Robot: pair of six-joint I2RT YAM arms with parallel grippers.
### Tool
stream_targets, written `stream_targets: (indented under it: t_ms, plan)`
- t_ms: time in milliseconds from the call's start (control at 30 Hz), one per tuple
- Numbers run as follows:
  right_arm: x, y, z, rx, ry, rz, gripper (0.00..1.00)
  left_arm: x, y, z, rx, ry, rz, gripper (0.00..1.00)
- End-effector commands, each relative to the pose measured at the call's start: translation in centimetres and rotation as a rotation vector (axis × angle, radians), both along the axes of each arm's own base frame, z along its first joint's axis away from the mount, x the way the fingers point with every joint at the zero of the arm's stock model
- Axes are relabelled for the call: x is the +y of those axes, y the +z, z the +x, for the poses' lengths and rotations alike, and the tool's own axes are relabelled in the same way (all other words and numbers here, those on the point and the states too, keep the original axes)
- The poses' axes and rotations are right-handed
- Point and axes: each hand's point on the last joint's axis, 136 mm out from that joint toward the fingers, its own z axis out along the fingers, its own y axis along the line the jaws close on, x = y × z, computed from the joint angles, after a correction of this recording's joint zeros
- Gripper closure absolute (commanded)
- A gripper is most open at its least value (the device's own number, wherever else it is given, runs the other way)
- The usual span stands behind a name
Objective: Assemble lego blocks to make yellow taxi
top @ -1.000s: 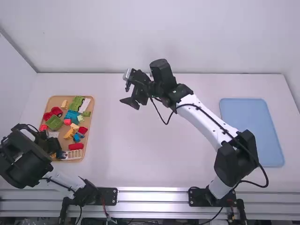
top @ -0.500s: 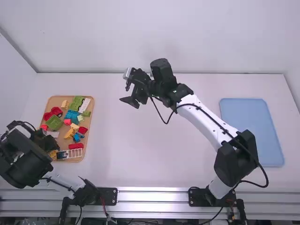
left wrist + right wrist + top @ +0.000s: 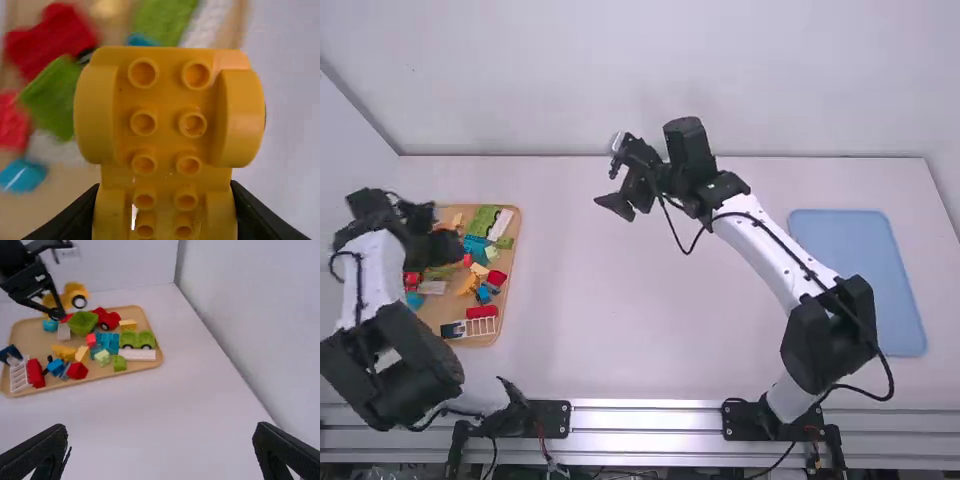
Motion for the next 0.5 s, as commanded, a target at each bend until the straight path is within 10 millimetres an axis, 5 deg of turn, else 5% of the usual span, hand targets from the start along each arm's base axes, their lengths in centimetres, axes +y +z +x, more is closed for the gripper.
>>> stream_targets:
  t_ms: [0,233,400,467]
  plan:
    - [-1.4,3.0,-0.7,-0.036,0.045,0.044,0.01,-5.8,0.6,2.6,-0.035,-0.278,0.013,0.79]
    - [-6.2,4.1,-2.3,-0.042,0.037,-0.02,0.01,-20.9,-1.2,5.0,-0.026,-0.901,0.093,0.81]
    - [-7.7,4.8,-5.9,-0.036,0.173,-0.003,0.01,-26.2,-3.0,4.7,0.011,-1.061,0.135,0.8]
    - [-9.0,5.1,-7.0,-0.028,0.206,0.025,0.01,-28.4,-4.5,4.2,0.043,-1.137,0.144,0.92]
